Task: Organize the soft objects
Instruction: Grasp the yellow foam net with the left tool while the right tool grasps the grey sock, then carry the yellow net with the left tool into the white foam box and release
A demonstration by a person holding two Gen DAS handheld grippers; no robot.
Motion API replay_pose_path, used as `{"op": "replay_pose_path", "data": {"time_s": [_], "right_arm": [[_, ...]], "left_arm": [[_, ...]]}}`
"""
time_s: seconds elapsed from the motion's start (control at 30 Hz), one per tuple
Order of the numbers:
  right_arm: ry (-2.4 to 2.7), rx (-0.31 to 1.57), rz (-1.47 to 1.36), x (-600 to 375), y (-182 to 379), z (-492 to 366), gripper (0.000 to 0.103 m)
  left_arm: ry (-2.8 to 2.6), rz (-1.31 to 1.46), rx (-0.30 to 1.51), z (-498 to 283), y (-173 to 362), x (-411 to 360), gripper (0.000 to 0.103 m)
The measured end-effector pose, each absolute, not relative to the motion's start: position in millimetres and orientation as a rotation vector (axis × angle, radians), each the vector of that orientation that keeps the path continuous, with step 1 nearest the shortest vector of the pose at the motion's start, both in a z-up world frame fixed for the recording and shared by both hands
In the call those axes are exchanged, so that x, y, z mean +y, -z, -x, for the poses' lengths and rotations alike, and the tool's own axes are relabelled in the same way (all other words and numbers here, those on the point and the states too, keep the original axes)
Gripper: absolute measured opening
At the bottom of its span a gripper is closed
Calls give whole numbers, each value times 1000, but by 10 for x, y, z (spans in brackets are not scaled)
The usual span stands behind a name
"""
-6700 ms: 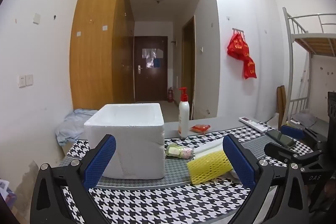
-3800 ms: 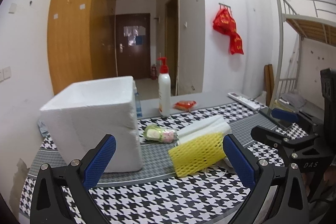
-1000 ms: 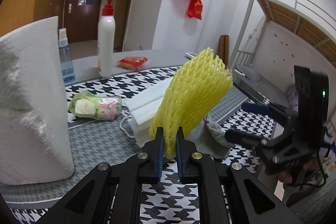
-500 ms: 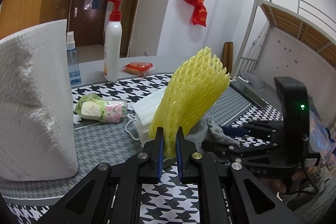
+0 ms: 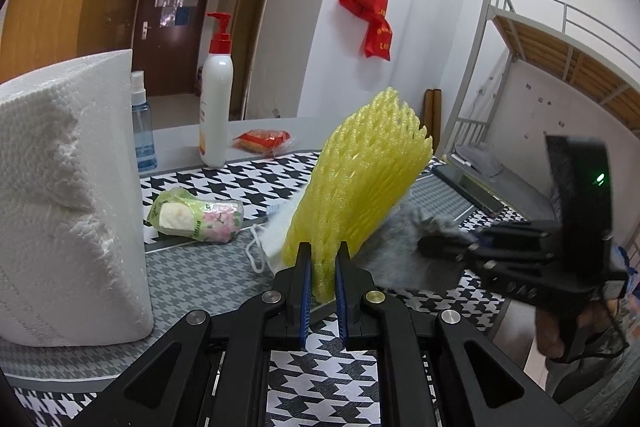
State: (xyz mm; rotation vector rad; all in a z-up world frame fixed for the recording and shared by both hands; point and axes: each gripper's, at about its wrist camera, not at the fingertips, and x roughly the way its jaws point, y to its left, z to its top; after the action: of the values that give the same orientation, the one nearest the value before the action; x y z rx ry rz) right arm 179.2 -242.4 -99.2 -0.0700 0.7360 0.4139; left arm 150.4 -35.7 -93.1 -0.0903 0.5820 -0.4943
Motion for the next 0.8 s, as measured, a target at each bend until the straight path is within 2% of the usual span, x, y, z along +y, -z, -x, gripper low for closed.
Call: {"op": "replay_pose_path", "data": {"time_s": [0.8], "right_arm": [[-315,499,11,-2864,231,-1383,11]], "left_arm": [[517,67,560,-1443,884,-407,11]]}}
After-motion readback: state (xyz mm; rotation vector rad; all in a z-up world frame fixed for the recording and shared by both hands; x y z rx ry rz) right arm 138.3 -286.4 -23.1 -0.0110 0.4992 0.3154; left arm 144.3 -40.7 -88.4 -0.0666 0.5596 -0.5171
